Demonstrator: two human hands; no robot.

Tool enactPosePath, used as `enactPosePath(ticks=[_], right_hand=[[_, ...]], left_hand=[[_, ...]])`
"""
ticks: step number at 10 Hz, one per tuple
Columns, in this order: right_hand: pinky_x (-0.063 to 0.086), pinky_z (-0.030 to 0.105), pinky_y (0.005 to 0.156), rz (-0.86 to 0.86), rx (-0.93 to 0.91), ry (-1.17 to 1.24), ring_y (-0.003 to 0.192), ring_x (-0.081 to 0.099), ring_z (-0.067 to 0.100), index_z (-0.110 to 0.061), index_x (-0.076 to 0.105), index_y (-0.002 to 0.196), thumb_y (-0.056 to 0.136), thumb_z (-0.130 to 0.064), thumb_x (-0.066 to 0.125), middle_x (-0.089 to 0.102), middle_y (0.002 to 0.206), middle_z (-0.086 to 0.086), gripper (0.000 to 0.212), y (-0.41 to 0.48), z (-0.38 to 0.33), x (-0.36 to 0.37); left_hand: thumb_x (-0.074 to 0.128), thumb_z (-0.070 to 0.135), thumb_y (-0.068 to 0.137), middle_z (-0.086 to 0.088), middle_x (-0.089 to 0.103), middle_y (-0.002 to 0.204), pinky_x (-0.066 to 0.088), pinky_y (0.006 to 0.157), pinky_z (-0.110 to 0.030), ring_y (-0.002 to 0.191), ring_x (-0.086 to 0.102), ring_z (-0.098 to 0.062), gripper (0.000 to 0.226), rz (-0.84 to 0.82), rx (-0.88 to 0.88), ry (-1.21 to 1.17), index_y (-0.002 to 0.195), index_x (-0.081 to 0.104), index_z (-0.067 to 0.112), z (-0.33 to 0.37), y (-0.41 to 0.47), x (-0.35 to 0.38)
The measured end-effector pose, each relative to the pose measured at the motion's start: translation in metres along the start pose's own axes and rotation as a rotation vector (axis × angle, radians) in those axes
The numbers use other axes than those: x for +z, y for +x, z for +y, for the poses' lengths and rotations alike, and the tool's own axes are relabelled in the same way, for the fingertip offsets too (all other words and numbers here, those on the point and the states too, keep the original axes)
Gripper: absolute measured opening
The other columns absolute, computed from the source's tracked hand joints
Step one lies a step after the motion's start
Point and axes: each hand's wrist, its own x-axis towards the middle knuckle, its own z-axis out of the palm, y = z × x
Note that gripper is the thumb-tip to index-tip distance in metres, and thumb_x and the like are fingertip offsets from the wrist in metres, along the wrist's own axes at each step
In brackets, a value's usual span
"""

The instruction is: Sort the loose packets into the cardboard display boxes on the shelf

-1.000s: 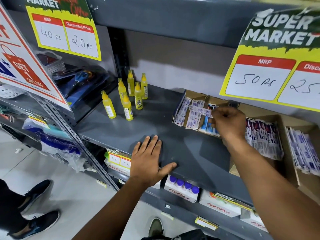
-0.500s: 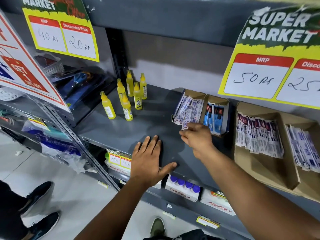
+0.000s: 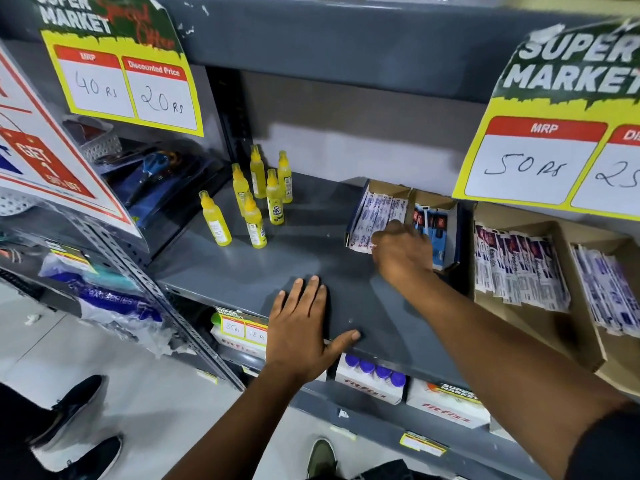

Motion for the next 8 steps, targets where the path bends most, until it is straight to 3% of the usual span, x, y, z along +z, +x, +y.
enactPosePath(ticks=[1,2,3,4,6,7,8], right_hand=[[0.025,0.046,0.104,0.065,-0.167,-0.091,0.119,0.043,0.031,-0.022,0.068,0.108,0.075,-0.016,0.063,0.059,0.122,0.002,0.034,-0.007,0.000,0.009],[0.008,0.056,0.113,0.046,-0.219,-0.135,0.126,0.041,0.032,-0.025,0.069,0.108,0.080,-0.020,0.060,0.063,0.120,-0.001,0.030,-0.006,-0.002,0.012],[0.007,0.055,0.115,-0.004,-0.204,-0.133,0.127,0.040,0.029,-0.026,0.064,0.116,0.084,-0.022,0.058,0.060,0.124,-0.001,0.033,-0.005,0.000,0.011],[0.004,0.052,0.114,0.034,-0.179,-0.008,0.138,0.032,0.026,-0.024,0.057,0.128,0.091,-0.028,0.054,0.049,0.141,0.002,0.038,-0.018,0.003,0.005],[0.022,0.060,0.110,0.343,0.099,0.198,0.134,0.042,0.030,-0.019,0.064,0.120,0.088,-0.025,0.058,0.056,0.136,0.008,0.033,-0.105,0.060,-0.019],[0.017,0.054,0.113,0.331,0.309,0.219,0.139,0.033,0.032,-0.017,0.055,0.133,0.092,-0.026,0.056,0.047,0.146,0.010,0.041,-0.166,0.115,-0.024],[0.008,0.048,0.115,0.190,0.366,0.130,0.146,0.019,0.028,-0.018,0.042,0.143,0.097,-0.031,0.045,0.034,0.155,0.005,0.048,-0.222,0.149,-0.022]], left_hand=[[0.014,0.087,0.080,-0.004,0.025,0.158,0.014,0.118,-0.049,0.145,0.015,-0.025,0.098,-0.019,0.003,0.016,0.147,0.030,0.017,-0.001,0.001,0.000],[0.015,0.086,0.080,-0.005,0.026,0.158,0.014,0.117,-0.048,0.145,0.016,-0.026,0.098,-0.033,0.013,0.019,0.147,0.031,0.016,-0.002,0.001,-0.001],[0.020,0.084,0.082,-0.007,0.033,0.154,0.019,0.114,-0.050,0.143,0.024,-0.029,0.095,-0.036,0.023,-0.011,0.144,0.037,0.014,-0.003,0.001,-0.001],[0.029,0.080,0.084,-0.010,0.040,0.150,0.024,0.112,-0.052,0.139,0.032,-0.032,0.090,-0.007,0.060,-0.005,0.139,0.044,0.010,-0.006,0.000,0.001],[0.026,0.079,0.082,-0.012,0.044,0.147,0.029,0.109,-0.053,0.137,0.036,-0.033,0.093,-0.022,0.070,0.058,0.136,0.049,0.007,-0.006,0.001,0.002],[0.013,0.085,0.077,-0.010,0.034,0.154,0.020,0.114,-0.051,0.142,0.024,-0.030,0.104,-0.075,0.038,0.035,0.143,0.040,0.009,-0.002,0.004,-0.004],[-0.005,0.087,0.071,-0.007,0.018,0.160,0.009,0.118,-0.046,0.147,0.007,-0.024,0.113,-0.119,0.099,0.091,0.150,0.023,0.012,0.017,0.004,-0.011]])
